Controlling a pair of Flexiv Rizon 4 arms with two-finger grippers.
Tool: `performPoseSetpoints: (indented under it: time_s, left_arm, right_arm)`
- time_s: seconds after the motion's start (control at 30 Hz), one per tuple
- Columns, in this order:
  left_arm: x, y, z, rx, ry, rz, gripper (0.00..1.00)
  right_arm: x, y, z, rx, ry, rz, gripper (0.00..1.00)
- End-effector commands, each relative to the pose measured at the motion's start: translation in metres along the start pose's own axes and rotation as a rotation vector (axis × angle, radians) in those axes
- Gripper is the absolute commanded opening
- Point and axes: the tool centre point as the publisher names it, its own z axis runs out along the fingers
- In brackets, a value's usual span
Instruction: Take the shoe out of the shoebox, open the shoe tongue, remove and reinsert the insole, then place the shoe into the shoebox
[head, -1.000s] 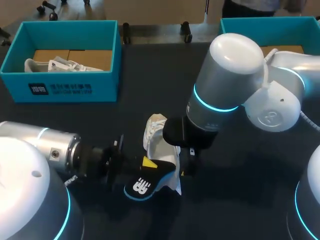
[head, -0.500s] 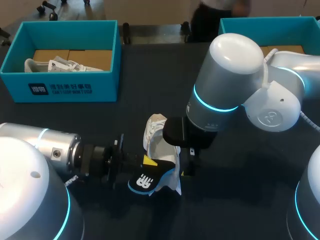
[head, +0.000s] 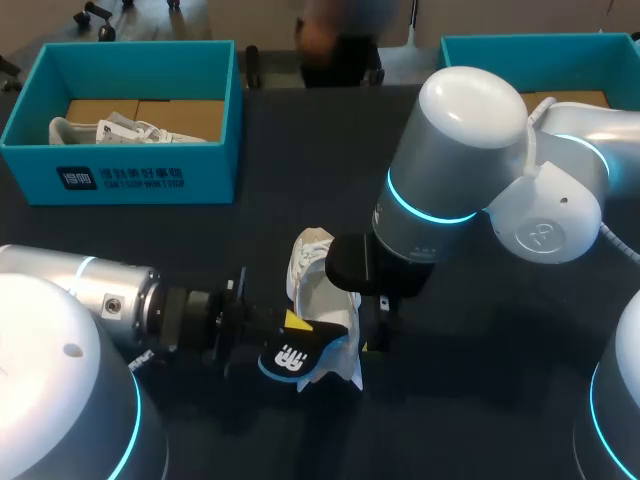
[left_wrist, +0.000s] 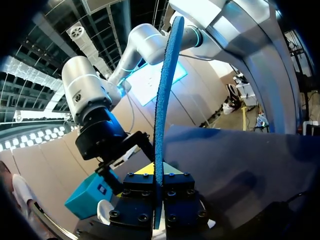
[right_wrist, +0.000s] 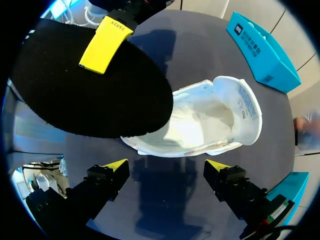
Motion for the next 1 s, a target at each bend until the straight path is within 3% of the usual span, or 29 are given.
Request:
performPoseSetpoints:
  time_s: [0.03,0.53,1.0]
  left_arm:
    - [0.002,-0.002,0.000,-0.006,0.000,-0.003,0.00]
    - [0.003,0.012,0.007,-0.021,0.009,-0.025,0.00]
    - [-0.007,0.031,0.011,-0.047,-0.011,-0.077,0.00]
  right_arm:
    - [0.001,0.001,0.001,0.002,-0.003,0.001,1.00]
    - [0.001,0.001,0.001,0.002,-0.003,0.001,1.00]
    - [0.001,0.001,0.001,0.002,-0.003,0.001,1.00]
